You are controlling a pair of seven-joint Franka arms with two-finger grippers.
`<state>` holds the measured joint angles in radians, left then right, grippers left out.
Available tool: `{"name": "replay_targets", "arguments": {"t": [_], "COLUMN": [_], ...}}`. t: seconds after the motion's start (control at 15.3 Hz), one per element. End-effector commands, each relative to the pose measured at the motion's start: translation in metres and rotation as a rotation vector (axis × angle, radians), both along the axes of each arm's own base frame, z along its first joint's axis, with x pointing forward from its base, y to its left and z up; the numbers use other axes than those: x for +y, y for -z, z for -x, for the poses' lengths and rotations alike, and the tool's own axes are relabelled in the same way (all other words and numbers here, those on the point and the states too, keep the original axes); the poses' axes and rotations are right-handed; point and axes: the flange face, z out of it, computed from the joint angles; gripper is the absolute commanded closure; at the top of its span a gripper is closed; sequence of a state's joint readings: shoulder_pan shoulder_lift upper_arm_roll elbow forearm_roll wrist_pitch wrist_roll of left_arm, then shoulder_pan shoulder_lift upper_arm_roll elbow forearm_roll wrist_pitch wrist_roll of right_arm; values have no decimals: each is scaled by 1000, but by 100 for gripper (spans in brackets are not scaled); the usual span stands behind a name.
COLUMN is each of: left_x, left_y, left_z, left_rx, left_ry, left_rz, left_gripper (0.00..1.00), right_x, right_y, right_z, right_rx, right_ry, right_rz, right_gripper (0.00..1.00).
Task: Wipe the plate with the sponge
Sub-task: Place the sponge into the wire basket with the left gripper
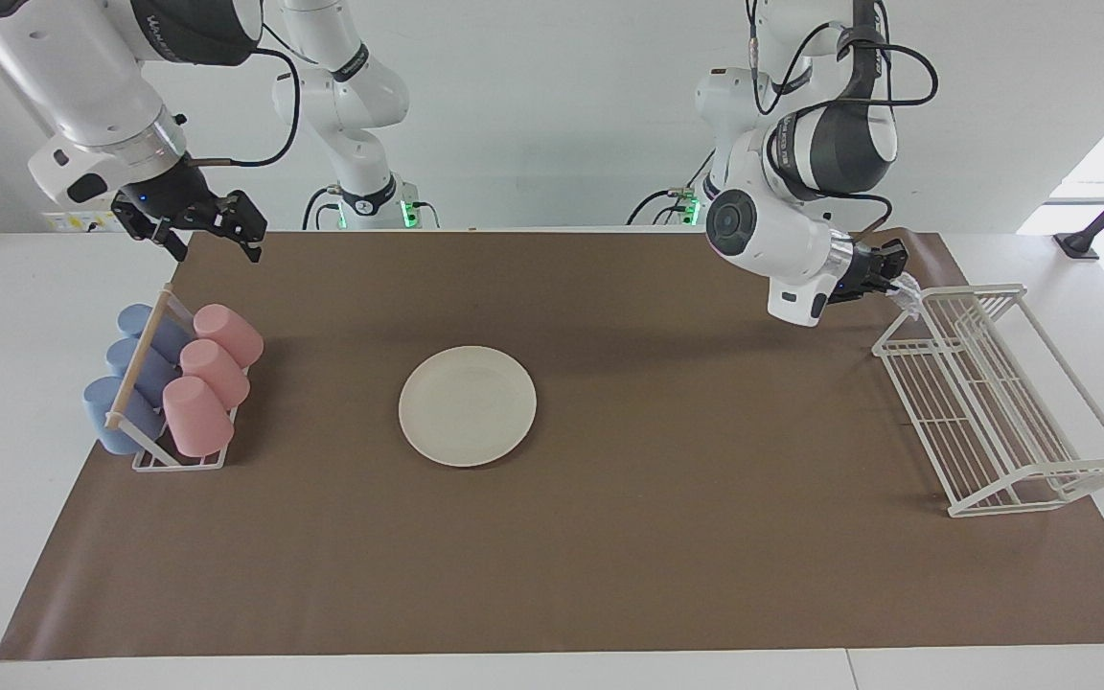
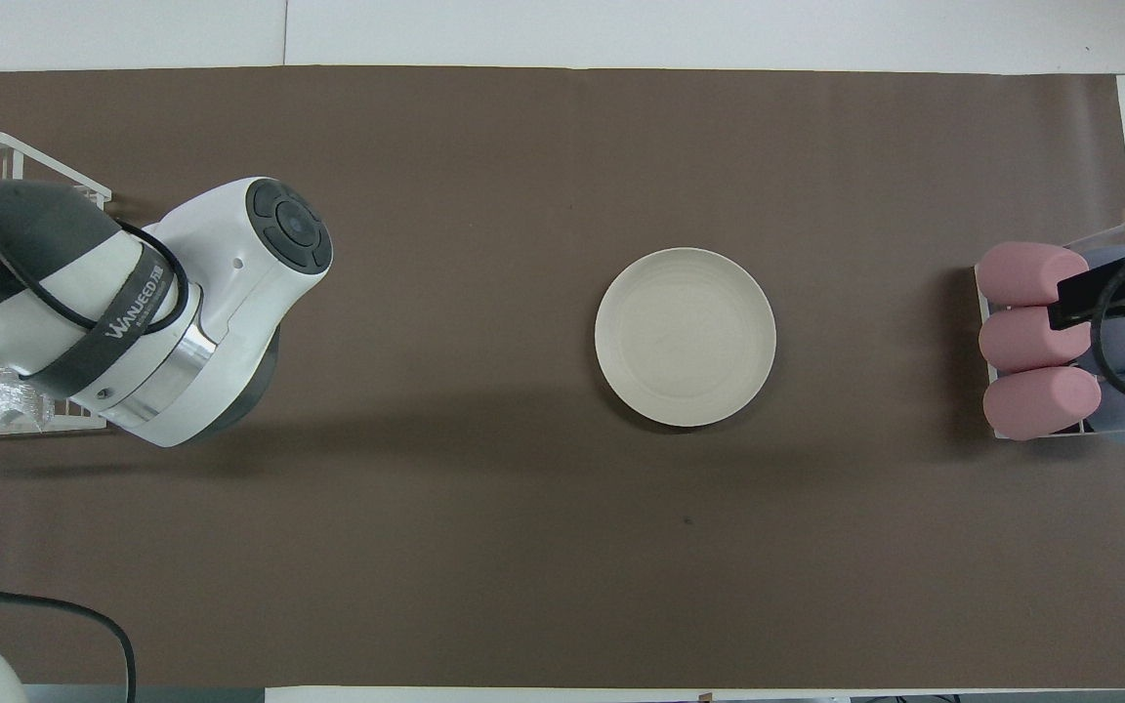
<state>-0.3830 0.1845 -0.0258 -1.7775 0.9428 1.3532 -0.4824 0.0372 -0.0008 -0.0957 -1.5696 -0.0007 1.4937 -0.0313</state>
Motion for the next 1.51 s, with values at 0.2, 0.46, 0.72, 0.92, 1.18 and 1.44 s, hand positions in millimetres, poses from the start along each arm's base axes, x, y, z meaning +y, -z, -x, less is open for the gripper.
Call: {"name": "replay_targets", "arguments": {"t": [0.2, 0.46, 0.72, 0.92, 1.18, 1.44], "left_x": [42, 57, 55, 53, 58, 60], "left_y": [52, 75, 80, 82, 83, 84], "left_z": [-75, -77, -76, -76, -78, -78], "left_rx": [-2, 14, -11, -25, -37, -42], "left_ry": [-49, -18, -32, -31, -43, -47], "left_rz": [-162, -139, -109, -93, -72, -70], "left_gripper": [100, 100, 100, 100, 75, 0], "right_x": [7, 5, 7, 7, 11, 11], "right_y": [-5, -3, -3, -3, -4, -3], "right_z": [-1, 4, 3, 3, 3, 4], "right_rx": [-14, 14, 11, 5, 3, 8], "right_ry": [-46, -36, -39, -39, -44, -21], "right_rz": [-9, -3, -1, 0, -3, -3], "right_gripper": [0, 0, 0, 0, 0, 0]}}
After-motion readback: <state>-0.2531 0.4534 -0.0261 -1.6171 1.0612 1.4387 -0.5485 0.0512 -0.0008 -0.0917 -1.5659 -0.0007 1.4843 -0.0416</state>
